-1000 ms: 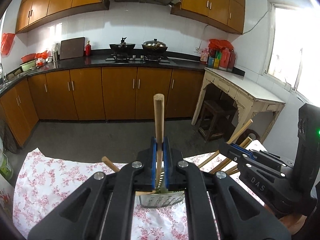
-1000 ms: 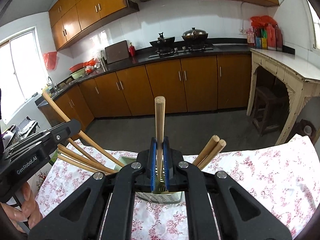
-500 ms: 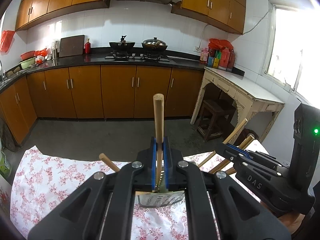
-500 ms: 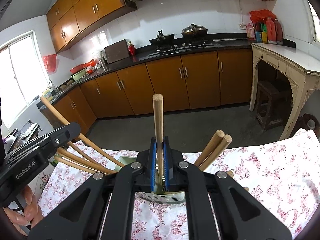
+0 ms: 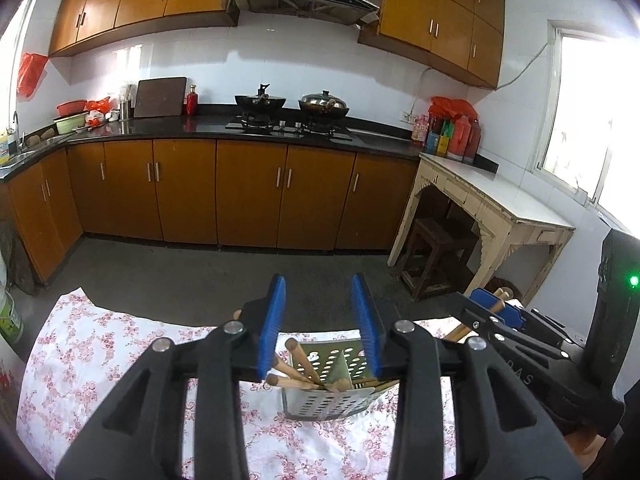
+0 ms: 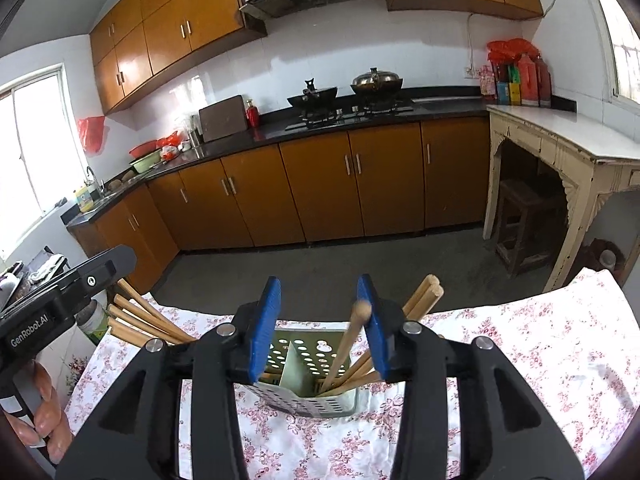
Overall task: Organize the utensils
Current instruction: 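Open both grippers and withdraw them from the green holder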
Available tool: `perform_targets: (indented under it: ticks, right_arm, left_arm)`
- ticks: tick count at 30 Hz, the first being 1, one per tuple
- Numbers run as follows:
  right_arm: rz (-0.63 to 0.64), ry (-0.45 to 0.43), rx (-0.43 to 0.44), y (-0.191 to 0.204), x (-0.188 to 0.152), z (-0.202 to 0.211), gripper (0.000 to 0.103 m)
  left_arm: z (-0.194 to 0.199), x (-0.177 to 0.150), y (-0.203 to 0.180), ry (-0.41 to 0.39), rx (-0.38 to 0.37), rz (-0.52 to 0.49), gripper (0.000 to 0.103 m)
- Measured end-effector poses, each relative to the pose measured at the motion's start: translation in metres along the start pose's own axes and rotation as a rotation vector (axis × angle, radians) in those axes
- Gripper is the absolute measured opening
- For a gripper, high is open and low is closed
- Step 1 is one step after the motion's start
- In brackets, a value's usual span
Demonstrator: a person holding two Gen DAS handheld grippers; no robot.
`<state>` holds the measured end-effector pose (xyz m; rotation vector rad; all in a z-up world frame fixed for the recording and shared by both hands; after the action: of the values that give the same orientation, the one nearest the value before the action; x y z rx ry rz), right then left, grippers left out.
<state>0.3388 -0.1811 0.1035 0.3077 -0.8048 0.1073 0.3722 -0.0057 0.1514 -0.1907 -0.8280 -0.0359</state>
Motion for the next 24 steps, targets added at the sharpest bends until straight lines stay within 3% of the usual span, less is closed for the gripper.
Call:
perform_targets:
  ticks: [16, 24]
  right_arm:
    - [0.052, -0.206, -0.079, 0.009, -0.001, 0.063, 0.06]
    - [0.086, -0.323, -0.034, 0.02, -0.048, 0.119, 0.093]
  left_arm:
    - [0.062, -0.007, 0.007, -0.098, -0.009, 0.03, 0.051]
    - [0.116, -0.062, 0.012, -0.164, 0.003, -0.003, 0.077]
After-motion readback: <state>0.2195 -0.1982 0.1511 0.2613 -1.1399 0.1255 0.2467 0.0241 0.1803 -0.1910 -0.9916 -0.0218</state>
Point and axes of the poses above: each gripper's, at about its wrist camera, not at the fingertips, and z roughly against the way its jaws point, y to its left, x to its top, the point moved 3 cm from there along -z, roughly the way its jaws point, and after that the axes turned 13 degrees about y, right-handed, at the moved point
